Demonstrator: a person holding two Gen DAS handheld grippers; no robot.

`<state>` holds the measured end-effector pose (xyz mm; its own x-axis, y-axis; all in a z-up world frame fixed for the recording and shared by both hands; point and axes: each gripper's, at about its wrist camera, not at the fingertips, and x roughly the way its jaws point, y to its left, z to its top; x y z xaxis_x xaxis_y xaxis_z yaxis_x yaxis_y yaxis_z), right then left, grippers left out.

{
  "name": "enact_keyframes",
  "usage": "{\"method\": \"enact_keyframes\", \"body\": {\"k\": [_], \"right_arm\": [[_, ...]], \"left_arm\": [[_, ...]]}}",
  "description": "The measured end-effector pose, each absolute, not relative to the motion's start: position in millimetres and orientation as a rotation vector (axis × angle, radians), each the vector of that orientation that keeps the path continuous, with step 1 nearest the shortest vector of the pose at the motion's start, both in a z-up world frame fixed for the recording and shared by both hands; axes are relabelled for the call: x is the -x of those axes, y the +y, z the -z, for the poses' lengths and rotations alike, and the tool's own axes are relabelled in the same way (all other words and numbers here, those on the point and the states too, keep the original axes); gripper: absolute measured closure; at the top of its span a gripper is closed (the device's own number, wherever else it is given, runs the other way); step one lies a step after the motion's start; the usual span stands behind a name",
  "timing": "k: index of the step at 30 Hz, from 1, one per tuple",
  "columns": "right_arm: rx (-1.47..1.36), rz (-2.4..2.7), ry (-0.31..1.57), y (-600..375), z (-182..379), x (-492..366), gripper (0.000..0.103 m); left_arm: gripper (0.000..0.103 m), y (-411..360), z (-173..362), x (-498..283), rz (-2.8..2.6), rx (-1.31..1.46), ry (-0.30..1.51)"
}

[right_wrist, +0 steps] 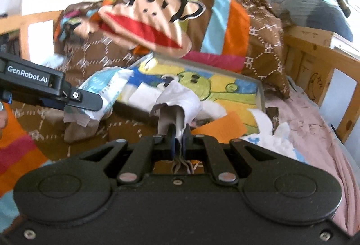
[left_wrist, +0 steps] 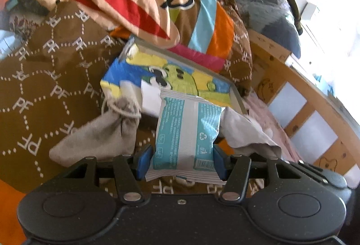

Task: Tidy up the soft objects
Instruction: 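Carry the grey cloth and wet-wipes pack over the frog tray with both tools, then open both tools to drop the cloth and wipes pack into the tray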

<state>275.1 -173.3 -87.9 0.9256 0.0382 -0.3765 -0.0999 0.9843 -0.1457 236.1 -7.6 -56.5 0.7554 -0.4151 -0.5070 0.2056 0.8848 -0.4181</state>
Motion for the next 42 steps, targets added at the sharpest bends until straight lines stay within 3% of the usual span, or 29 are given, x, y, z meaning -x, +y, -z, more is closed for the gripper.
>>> {"method": "enact_keyframes", "body": {"k": [18, 32, 42], "right_arm": [[0.07, 0.011, 0.249, -220, 64, -368, 0.102], [0.007, -0.016, 0.462, -232, 122, -419, 0.102], [0.029, -0.006, 0.487, -220, 135, -437, 0.099]], "left_arm": [[0.045, -27, 21, -338, 0.287, 0.296, 0.493], [0.045, -42, 78, -403, 0.232, 0.287, 0.652], [0.044, -49, 90, -410, 0.208, 0.212, 0.712]]}}
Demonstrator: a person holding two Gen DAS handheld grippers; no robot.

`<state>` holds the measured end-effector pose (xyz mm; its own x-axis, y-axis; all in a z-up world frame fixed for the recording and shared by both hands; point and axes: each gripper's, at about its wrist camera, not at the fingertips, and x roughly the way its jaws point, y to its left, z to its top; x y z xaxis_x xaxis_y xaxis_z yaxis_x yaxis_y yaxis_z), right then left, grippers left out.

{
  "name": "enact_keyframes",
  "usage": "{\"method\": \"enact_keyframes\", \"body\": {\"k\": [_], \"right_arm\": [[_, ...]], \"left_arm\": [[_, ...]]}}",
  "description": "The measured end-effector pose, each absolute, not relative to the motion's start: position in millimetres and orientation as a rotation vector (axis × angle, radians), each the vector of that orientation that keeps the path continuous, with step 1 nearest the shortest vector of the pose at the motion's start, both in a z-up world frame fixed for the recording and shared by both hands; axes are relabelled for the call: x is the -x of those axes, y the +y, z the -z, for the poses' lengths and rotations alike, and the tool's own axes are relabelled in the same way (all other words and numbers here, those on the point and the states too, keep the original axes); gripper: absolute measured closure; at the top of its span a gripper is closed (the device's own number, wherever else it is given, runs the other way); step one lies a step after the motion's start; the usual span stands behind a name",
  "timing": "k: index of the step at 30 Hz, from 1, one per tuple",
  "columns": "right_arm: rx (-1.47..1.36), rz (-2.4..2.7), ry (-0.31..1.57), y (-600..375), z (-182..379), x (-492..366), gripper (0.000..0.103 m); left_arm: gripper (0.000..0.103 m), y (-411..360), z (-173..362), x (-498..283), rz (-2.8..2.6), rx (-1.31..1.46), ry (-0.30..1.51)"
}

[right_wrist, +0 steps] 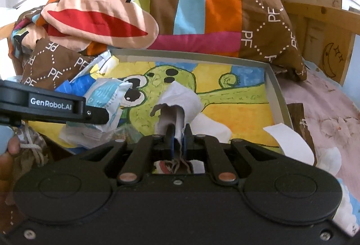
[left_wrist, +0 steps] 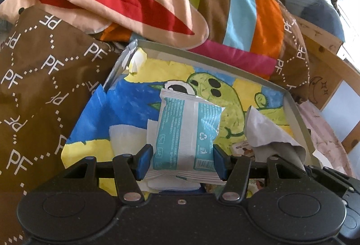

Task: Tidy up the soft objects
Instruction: 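Open both tools to drop the cloth and wipes pack into the tray, then raise both open tools up away from the tray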

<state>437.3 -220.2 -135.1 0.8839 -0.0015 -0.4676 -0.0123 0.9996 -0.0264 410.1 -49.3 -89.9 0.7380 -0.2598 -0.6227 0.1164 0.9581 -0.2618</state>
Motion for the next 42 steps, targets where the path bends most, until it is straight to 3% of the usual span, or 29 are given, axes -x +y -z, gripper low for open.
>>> {"method": "enact_keyframes", "body": {"k": [7, 10, 15, 22, 25, 27, 32, 42], "right_arm": [[0.025, -0.007, 0.49, -220, 133, -438, 0.099], [0.029, -0.005, 0.485, -220, 130, -436, 0.093], [0.044, -0.003, 0.467, -220, 124, -430, 0.07], [0.059, 0.005, 0.427, -222, 106, -417, 0.047], [0.06, 0.016, 0.401, -224, 94, -405, 0.032], [0.044, 0.025, 0.378, -226, 84, -394, 0.017], [0.037, 0.036, 0.32, -227, 58, -359, 0.001], [-0.025, 0.034, 0.253, -219, 29, -287, 0.001]], "left_arm": [[0.044, -55, 90, -413, 0.212, 0.193, 0.727], [0.044, -53, 90, -414, 0.211, 0.208, 0.733], [0.041, -49, 86, -412, 0.22, 0.236, 0.727], [0.033, -49, 72, -403, 0.229, 0.217, 0.69], [0.028, -46, 62, -393, 0.228, 0.221, 0.662], [0.025, -41, 55, -384, 0.22, 0.23, 0.634], [0.016, -28, 32, -351, 0.211, 0.235, 0.544], [0.001, -17, -10, -263, 0.188, 0.159, 0.362]]}}
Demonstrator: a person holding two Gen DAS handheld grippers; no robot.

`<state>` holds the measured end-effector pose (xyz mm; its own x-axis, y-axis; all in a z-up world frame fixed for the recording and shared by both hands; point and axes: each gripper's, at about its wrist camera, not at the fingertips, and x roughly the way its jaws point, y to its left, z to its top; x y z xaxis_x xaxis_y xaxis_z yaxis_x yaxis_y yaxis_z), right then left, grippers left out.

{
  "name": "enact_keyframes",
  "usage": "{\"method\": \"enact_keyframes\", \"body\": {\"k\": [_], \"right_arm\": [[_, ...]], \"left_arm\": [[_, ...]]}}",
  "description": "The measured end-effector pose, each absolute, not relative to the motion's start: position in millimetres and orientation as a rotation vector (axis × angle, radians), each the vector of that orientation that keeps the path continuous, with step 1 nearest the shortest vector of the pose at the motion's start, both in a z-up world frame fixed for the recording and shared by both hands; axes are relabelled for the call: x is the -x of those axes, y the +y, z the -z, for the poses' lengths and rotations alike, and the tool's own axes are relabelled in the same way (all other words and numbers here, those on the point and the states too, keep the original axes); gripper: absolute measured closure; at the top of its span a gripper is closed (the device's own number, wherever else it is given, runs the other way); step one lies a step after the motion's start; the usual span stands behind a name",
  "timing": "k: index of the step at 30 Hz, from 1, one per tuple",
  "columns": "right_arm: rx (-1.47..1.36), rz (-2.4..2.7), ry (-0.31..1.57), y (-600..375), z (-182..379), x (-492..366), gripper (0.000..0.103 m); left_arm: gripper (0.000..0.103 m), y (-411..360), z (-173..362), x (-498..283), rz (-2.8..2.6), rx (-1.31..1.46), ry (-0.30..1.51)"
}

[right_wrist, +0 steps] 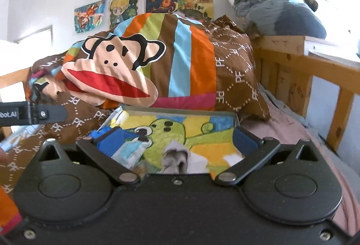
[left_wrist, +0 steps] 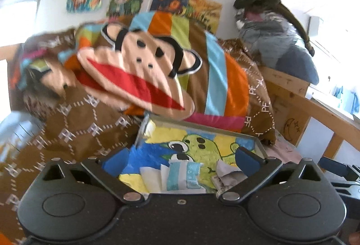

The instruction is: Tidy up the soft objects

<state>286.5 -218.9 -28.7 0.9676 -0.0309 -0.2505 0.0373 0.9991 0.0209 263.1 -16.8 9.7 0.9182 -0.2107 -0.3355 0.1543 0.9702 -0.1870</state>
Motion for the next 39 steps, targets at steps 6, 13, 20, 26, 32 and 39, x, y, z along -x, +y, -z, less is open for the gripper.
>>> {"method": "enact_keyframes", "body": {"k": [6, 13, 20, 26, 32, 39], "right_arm": [[-0.052, 0.046, 0.25, -212, 30, -250, 0.001], [-0.097, 0.08, 0.263, -214, 40, -186, 0.0], [-0.122, 0.15, 0.223, -208, 42, -134, 0.0], [-0.207, 0.175, 0.246, -211, 49, -99, 0.0], [-0.185, 0.16, 0.272, -206, 54, -83, 0.0], [-0.166, 0.164, 0.296, -200, 53, -72, 0.0]], "left_arm": [[0.001, -14, -13, -211, 0.178, 0.117, 0.319], [0.001, -6, -1, -163, 0.152, 0.145, 0.334], [0.001, 3, 11, -125, 0.137, 0.154, 0.343], [0.001, 2, 18, -106, 0.126, 0.131, 0.37], [0.001, 0, 16, -91, 0.098, 0.13, 0.387], [0.001, -3, 12, -73, 0.086, 0.091, 0.382]]}}
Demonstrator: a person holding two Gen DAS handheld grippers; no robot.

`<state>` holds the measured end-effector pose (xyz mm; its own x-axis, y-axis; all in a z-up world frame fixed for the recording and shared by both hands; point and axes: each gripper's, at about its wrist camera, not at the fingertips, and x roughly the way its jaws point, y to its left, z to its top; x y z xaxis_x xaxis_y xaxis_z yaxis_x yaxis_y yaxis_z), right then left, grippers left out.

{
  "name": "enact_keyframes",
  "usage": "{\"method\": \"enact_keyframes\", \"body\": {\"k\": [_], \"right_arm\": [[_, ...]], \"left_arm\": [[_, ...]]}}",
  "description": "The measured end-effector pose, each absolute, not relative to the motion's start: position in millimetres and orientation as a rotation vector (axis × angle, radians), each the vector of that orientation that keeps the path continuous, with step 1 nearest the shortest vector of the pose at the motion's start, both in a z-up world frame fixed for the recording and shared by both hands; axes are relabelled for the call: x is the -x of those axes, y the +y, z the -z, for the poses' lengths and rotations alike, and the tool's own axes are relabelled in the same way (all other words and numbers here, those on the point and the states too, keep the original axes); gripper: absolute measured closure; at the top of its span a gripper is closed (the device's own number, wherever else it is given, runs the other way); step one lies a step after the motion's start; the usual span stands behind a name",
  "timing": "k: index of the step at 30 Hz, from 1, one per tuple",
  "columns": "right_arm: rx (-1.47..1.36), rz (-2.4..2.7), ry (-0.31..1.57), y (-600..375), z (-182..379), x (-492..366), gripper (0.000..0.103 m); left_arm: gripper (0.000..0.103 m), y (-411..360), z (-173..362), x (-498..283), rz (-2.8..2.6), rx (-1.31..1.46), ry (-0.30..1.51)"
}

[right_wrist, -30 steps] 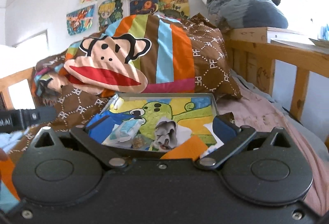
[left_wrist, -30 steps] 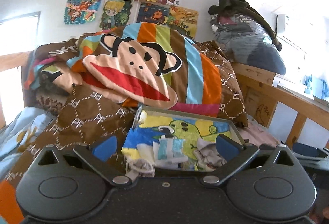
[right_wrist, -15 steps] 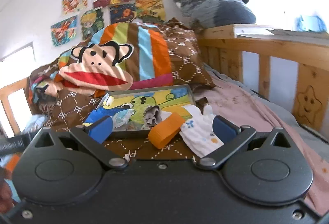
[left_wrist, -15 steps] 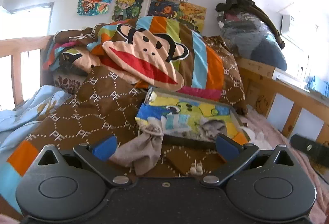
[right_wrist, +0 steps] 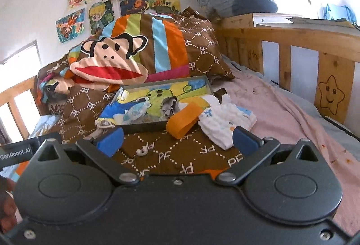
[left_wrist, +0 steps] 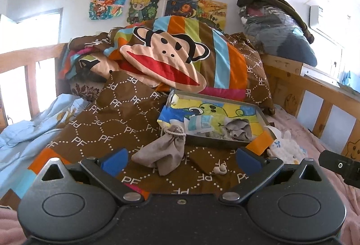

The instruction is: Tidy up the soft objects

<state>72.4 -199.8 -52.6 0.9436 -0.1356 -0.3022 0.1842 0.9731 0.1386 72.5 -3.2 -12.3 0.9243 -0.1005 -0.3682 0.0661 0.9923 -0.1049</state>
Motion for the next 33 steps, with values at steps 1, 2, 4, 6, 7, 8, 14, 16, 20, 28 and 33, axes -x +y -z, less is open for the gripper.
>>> {"method": "enact_keyframes", "body": {"k": [1, 2, 4, 6, 7, 8, 14, 16, 20, 28, 33], "right_arm": [[-0.165, 0.167, 0.297, -200, 52, -73, 0.0], [-0.162, 0.167, 0.296, -199, 52, -71, 0.0], [-0.154, 0.167, 0.298, -198, 52, -70, 0.0], [-0.145, 0.169, 0.3, -198, 50, -73, 0.0], [-0.142, 0.168, 0.301, -198, 50, -74, 0.0], [-0.141, 0.169, 0.302, -198, 50, -74, 0.0], [-0.138, 0.17, 0.31, -201, 50, -77, 0.0], [-0.138, 0.169, 0.31, -202, 50, -77, 0.0], [-0.136, 0.169, 0.309, -203, 50, -78, 0.0], [-0.136, 0.165, 0.308, -204, 51, -79, 0.0], [-0.14, 0.163, 0.314, -205, 52, -81, 0.0]], "left_arm": [[0.001, -4, 12, -71, 0.086, 0.085, 0.382], [0.001, -5, 12, -69, 0.088, 0.077, 0.382], [0.001, -6, 12, -66, 0.093, 0.069, 0.381], [0.001, -6, 13, -64, 0.099, 0.065, 0.379], [0.001, -7, 13, -63, 0.098, 0.06, 0.378], [0.001, -7, 13, -63, 0.099, 0.057, 0.378], [0.001, -4, 15, -63, 0.096, 0.075, 0.387], [0.001, -1, 14, -63, 0.094, 0.081, 0.384], [0.001, 2, 13, -62, 0.093, 0.086, 0.381], [0.001, 6, 12, -63, 0.081, 0.084, 0.382], [0.001, 7, 13, -63, 0.074, 0.076, 0.381]]}}
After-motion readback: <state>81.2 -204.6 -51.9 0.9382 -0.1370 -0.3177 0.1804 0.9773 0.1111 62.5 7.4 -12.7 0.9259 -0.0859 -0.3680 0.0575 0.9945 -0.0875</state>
